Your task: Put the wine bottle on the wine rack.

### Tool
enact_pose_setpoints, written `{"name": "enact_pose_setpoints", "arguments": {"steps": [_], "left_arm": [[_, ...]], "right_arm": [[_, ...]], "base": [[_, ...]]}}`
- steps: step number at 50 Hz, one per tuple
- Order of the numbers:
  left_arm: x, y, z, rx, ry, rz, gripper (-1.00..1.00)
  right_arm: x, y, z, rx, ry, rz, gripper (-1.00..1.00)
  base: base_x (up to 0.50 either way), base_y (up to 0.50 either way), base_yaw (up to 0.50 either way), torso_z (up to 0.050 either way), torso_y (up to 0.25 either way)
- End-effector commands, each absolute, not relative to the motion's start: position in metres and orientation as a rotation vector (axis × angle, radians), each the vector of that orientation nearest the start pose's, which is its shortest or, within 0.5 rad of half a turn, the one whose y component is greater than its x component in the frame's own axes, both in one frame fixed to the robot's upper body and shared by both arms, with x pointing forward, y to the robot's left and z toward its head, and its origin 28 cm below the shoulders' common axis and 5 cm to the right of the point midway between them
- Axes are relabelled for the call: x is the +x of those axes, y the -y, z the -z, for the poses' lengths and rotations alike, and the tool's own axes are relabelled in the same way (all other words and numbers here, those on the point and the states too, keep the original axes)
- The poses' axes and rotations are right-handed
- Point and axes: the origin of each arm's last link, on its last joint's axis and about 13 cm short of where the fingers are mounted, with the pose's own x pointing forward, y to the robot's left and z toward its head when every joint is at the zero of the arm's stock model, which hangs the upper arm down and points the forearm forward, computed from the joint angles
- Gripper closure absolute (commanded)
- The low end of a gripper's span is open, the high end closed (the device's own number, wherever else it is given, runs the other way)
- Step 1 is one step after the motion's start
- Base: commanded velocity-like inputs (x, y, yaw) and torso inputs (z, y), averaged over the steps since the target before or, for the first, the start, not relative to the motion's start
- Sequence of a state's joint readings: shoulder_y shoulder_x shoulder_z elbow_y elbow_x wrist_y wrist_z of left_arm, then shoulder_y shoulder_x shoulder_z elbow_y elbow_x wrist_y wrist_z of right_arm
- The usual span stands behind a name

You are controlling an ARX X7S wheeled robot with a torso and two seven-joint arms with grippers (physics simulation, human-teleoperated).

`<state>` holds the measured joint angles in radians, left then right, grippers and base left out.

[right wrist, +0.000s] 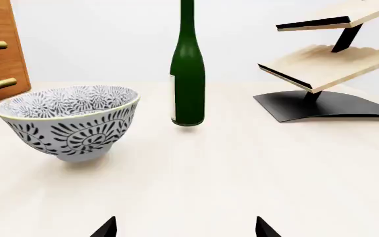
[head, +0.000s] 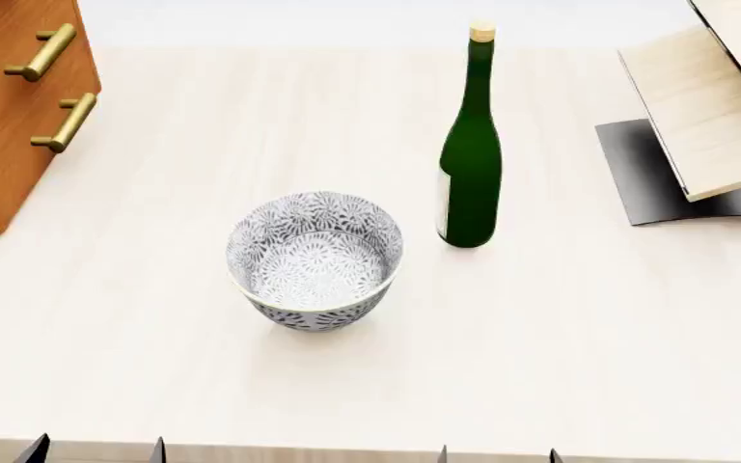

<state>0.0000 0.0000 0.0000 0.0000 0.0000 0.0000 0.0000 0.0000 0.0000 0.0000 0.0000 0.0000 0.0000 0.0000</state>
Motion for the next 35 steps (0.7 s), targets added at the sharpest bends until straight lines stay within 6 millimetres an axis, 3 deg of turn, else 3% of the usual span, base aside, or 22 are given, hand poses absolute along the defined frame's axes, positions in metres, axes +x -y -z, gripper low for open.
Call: {"name": "enact_pose_setpoints", "arguments": {"steps": [1,15,24,35], "left_arm": [[0.21,-0.205,-0.013,0.0,0.0,0.0,-1.0],[0.207,-0.204,-0.022,0.007,0.024,0.012,-1.0],[0.194,-0.202,-0.057,0.046,0.155,0.015,-1.0],[0.174,-0.202,-0.092,0.057,0.328,-0.001,-1.0]], "right_arm": [[0.211,0.096,-0.013,0.0,0.0,0.0,-1.0],[0.208,0.095,-0.021,0.006,0.02,-0.003,-1.0],[0.191,0.094,-0.065,0.024,0.16,-0.012,-1.0],[0.17,0.094,-0.1,0.063,0.301,-0.056,-1.0]], "base": [[0.0,0.0,0.0,0.0,0.0],[0.0,0.0,0.0,0.0,0.0],[0.0,0.0,0.0,0.0,0.0],[0.0,0.0,0.0,0.0,0.0]]}}
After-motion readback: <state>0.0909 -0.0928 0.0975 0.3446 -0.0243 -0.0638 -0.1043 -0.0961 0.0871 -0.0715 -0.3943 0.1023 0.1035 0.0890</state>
